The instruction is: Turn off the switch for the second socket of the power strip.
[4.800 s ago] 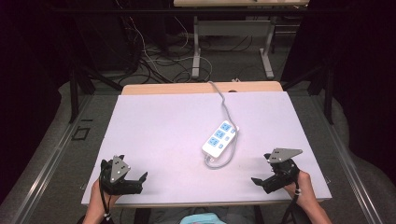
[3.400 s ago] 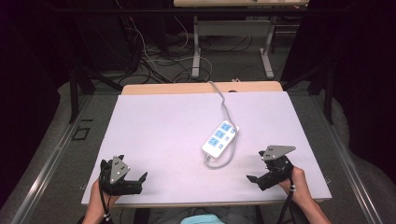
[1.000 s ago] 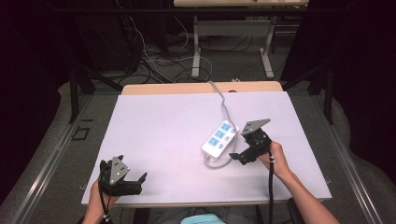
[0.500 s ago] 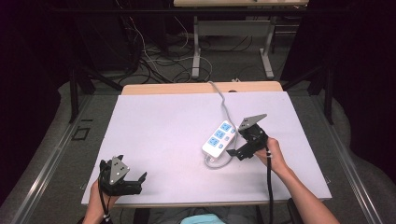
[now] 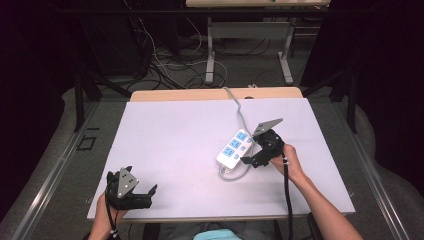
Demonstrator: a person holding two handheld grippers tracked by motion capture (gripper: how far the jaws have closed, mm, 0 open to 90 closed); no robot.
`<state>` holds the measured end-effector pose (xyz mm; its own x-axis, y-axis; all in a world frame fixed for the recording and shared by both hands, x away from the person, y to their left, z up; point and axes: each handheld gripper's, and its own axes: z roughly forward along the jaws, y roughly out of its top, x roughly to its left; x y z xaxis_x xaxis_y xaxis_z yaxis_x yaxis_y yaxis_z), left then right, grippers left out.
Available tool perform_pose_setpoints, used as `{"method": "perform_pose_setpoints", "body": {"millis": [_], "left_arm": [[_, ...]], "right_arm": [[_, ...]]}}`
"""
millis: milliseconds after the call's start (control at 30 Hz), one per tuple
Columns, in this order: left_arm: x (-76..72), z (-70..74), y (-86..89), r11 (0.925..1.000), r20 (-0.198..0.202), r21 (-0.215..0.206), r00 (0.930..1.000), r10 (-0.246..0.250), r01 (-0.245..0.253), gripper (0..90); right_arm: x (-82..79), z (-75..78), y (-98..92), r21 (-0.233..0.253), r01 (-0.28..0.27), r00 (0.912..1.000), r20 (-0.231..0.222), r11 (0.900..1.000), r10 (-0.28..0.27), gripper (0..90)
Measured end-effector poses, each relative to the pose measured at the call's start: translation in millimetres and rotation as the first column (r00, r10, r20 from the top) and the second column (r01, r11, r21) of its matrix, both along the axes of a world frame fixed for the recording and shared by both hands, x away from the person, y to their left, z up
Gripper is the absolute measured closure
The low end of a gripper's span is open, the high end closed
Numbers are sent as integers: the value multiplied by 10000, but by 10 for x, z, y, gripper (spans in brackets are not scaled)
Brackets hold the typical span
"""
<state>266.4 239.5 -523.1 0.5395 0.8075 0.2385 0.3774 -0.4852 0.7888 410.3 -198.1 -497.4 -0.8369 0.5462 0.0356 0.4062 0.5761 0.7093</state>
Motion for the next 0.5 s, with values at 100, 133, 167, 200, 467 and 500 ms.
{"method": "perform_pose_setpoints", "body": {"millis": [100, 133, 167, 200, 467, 500], "left_arm": [[0, 0, -1, 10000, -9, -7, 10000, -14, 14, 4], [0, 0, 0, 10000, -16, 16, 10000, -21, 21, 4], [0, 1, 1, 10000, 7, 35, 10000, -21, 21, 4], [0, 1, 2, 10000, 17, 50, 10000, -25, 25, 4], [1, -5, -3, 10000, 73, 66, 10000, -19, 19, 4], [0, 0, -1, 10000, 18, 85, 10000, -35, 35, 4]], "right_arm": [[28, -9, 19, 29, 93, 10000, -34, 10000, -93, 10], [45, -5, 23, 27, 204, 9997, -134, 9998, -204, 7], [55, -2, 20, 33, 85, 9997, -224, 10000, -84, 5], [55, -2, 20, 33, 85, 9997, -224, 10000, -84, 5], [139, -9, 42, 108, 208, 9995, -244, 9997, -206, 0], [139, -9, 42, 108, 208, 9995, -244, 9997, -206, 0]]}}
